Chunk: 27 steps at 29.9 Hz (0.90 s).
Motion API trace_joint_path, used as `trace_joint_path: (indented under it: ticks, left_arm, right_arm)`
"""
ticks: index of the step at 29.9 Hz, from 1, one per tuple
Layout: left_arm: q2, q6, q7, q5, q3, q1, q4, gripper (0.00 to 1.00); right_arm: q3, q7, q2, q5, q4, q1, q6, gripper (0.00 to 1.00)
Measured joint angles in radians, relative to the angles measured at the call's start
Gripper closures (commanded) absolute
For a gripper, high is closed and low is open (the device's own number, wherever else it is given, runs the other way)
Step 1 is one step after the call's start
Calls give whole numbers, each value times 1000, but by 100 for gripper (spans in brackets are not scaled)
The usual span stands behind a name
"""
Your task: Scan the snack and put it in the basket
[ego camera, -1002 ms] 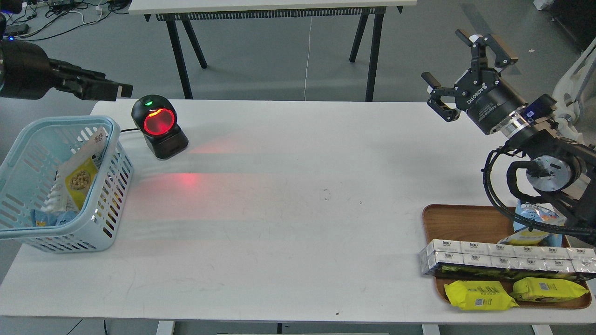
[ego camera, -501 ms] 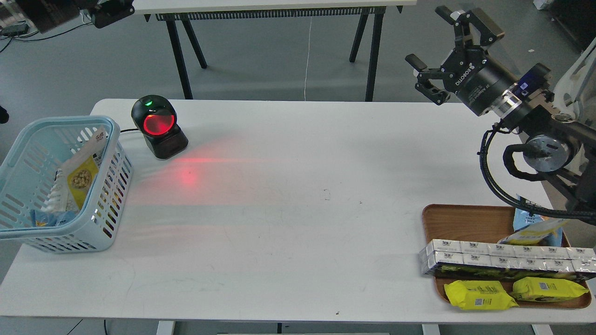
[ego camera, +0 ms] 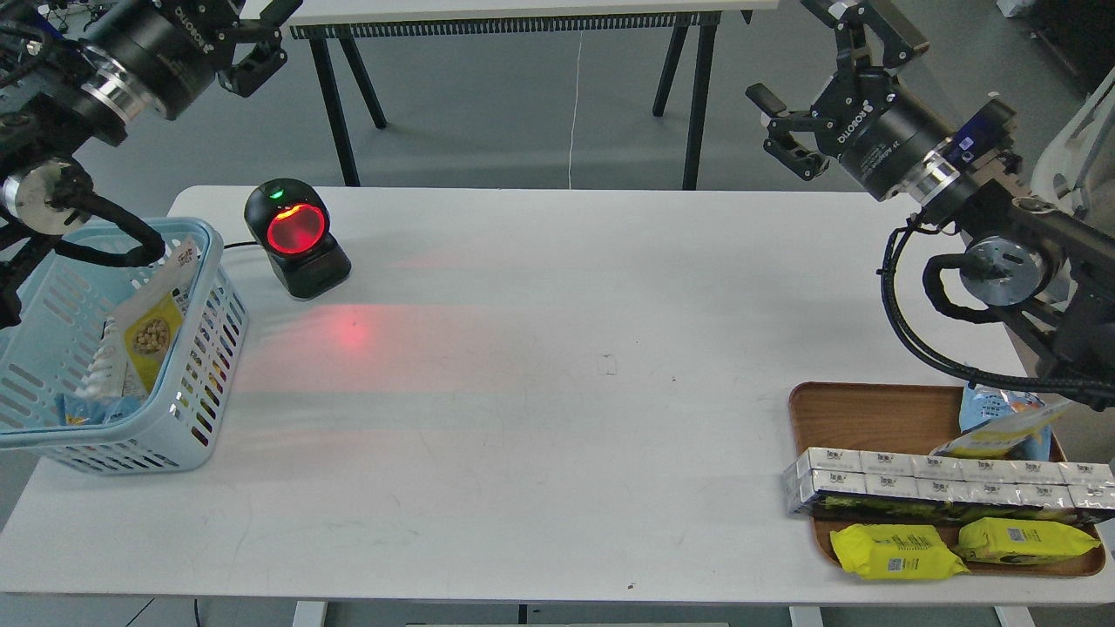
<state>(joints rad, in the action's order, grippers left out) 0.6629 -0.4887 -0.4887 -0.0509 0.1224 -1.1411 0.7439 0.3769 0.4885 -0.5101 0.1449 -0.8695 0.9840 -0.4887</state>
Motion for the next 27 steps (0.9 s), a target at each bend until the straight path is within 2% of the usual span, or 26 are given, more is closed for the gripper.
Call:
trace_joint_path:
  ticks: [10,17,27]
  left_arm:
    - [-3,0,0,-42,-2,74,76,6]
    - [24,0,0,-139,-7,115,145,6]
    - [28,0,0,-237,-7,172,178,4]
  right_arm:
    - [-22,0,113,42,4,-9,0,1]
    - [-31,0,119,46,5,5,0,1]
    - [-15,0,105,38,9,1,0,1]
